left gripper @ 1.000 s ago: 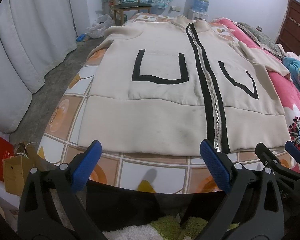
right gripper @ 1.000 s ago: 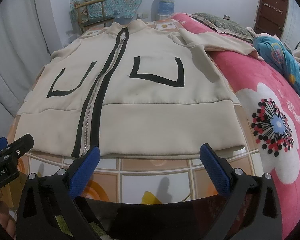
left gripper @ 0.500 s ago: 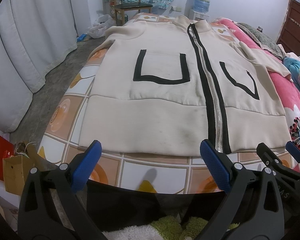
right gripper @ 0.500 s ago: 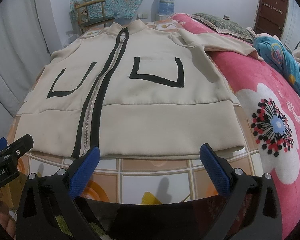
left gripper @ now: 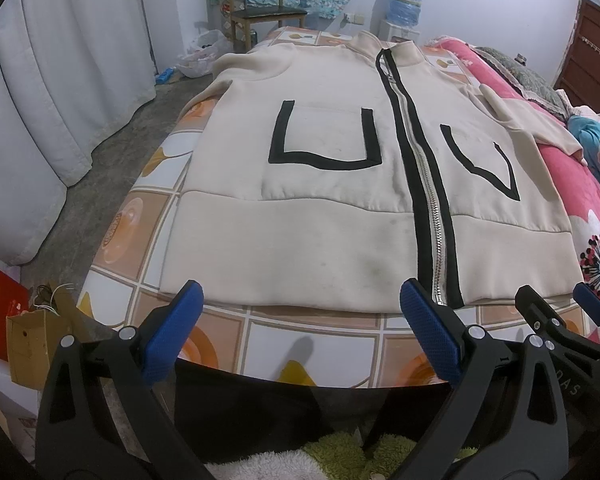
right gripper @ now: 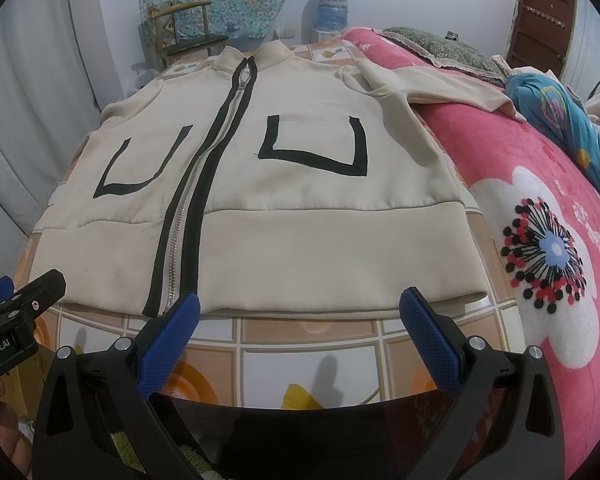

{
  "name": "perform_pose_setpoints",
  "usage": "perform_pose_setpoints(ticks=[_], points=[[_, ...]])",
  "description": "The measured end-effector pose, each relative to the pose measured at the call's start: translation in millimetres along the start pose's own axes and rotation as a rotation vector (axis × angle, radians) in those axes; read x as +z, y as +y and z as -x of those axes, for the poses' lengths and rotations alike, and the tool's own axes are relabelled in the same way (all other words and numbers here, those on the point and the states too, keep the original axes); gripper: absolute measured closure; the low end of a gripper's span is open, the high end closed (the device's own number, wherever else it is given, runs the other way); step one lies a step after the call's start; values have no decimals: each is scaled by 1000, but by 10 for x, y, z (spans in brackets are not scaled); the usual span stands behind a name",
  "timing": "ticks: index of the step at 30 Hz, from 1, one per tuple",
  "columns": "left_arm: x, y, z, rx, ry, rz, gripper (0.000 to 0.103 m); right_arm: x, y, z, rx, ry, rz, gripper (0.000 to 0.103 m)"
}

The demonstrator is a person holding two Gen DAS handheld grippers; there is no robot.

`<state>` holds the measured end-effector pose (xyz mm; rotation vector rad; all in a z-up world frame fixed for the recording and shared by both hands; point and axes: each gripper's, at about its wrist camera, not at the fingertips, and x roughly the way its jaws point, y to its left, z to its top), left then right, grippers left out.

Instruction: Fold large clothes

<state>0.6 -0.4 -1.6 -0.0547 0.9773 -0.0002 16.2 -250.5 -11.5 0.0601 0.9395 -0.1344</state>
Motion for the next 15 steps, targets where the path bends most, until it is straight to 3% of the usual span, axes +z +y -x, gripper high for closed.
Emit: perform_pose_setpoints(ticks=[15], points=[[25,67,12,1,-6,3,7,16,-2,22,1,-5,2,6]])
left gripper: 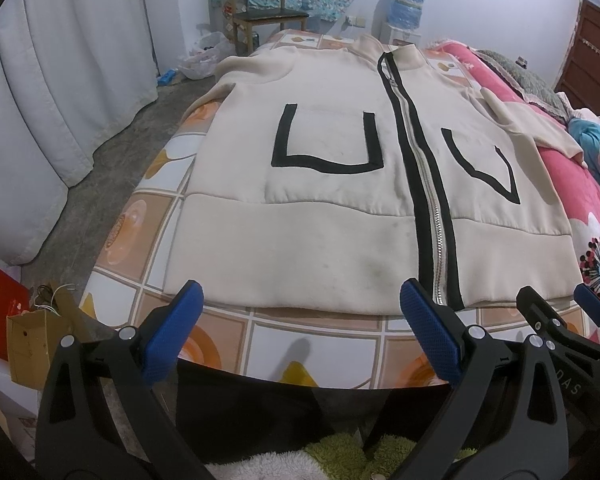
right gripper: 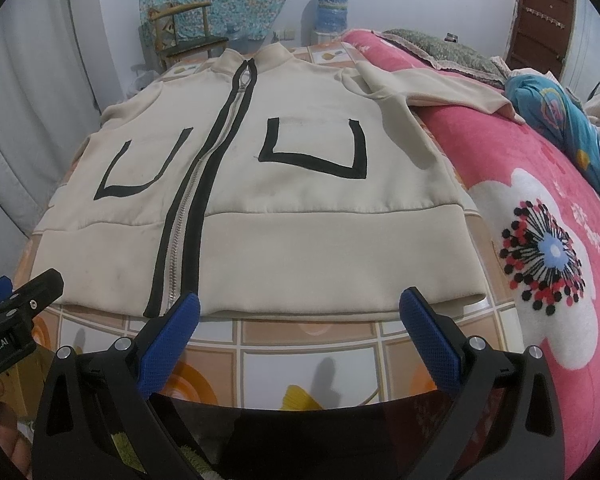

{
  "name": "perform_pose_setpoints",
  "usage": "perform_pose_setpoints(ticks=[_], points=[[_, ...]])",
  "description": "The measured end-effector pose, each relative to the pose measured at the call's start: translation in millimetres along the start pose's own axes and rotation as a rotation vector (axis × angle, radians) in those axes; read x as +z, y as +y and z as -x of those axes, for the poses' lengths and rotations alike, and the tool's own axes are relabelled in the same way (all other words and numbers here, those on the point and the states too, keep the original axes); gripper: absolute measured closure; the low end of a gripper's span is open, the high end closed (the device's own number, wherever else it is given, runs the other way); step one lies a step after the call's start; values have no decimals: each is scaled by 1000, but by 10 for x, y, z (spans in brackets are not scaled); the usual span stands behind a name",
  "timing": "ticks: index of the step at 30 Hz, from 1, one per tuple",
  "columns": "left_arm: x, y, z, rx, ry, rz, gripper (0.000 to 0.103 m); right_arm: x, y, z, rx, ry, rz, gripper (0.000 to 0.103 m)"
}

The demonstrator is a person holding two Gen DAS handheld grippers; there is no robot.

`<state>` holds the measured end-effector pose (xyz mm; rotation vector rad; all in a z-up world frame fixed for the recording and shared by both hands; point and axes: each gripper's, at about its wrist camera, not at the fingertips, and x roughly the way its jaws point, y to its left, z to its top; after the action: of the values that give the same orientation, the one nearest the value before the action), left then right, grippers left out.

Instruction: Fold large clothes

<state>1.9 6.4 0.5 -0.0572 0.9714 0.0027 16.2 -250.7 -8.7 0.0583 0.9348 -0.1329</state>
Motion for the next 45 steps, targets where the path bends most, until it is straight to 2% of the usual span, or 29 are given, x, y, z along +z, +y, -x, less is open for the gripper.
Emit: perform_pose_setpoints(ticks=[14,26,32,39,45], points=[[54,75,-39,6,7,1,7,48,-11,-5,-13,0,-4,6],[242,40,-600,73,32,-46,7,215,-201,-366,-25,21,-44,6],[268,-25,-850,98,72,-83,7,246,-238,-589,-35,43,-28,6],[253,21,-902,56,59,-49,7,211,-272,-776,-50,75,15,6],[194,26,-895,43,18,-76,7,163,-318,-770,-12,64,18,6]])
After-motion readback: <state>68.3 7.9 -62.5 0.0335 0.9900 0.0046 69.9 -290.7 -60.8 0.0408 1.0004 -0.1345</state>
